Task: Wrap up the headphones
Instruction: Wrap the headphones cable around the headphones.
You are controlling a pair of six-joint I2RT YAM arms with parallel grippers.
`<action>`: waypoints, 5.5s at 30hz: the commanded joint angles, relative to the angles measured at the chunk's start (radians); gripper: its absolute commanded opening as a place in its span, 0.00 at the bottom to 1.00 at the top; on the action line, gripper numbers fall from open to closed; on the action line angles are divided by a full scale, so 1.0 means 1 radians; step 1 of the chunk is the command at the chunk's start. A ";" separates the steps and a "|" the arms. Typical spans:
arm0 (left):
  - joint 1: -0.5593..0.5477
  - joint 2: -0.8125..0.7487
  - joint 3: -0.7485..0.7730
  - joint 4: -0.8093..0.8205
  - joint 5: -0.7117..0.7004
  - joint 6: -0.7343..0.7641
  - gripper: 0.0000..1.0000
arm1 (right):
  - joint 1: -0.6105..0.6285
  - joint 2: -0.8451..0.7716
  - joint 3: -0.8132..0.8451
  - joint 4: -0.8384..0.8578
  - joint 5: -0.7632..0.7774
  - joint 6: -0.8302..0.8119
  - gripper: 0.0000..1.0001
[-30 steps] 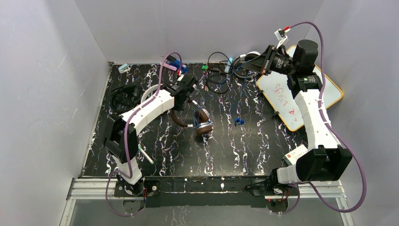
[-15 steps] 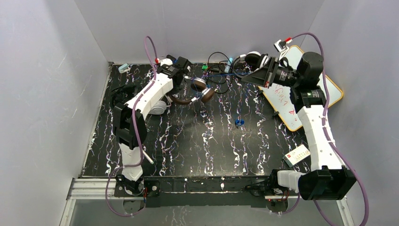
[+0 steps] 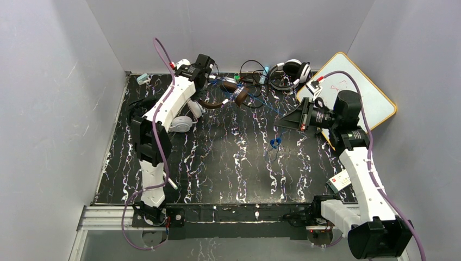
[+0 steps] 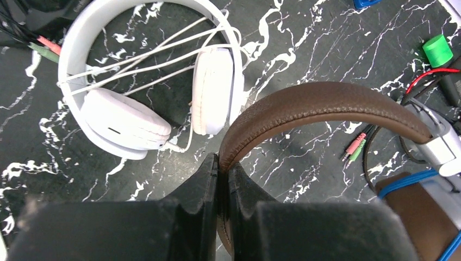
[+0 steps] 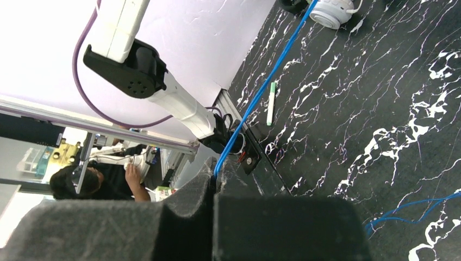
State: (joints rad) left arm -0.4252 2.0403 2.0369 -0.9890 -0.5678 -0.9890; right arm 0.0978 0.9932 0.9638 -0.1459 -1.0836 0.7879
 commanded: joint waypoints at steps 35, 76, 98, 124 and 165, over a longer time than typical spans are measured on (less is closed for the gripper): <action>0.128 -0.125 -0.056 0.240 0.266 0.049 0.00 | 0.608 0.212 -0.151 -0.012 0.386 -0.156 0.01; 0.133 -0.638 -0.465 0.346 0.184 0.296 0.00 | 0.278 0.262 -0.367 0.187 0.125 -0.141 0.01; 0.143 -0.866 -0.673 0.572 0.969 0.659 0.00 | 0.221 0.537 -0.144 0.227 0.159 -0.235 0.01; -0.108 -0.920 -0.923 0.569 0.615 1.155 0.00 | 0.203 0.538 0.204 0.193 -0.010 -0.082 0.01; -0.221 -0.600 -0.655 0.500 -0.294 0.150 0.00 | 0.594 0.429 0.072 0.250 0.320 0.080 0.01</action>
State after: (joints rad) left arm -0.6586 1.4261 1.2636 -0.4828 -0.7647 -0.6937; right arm 0.6689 1.4666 1.0576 0.1574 -0.8127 0.9394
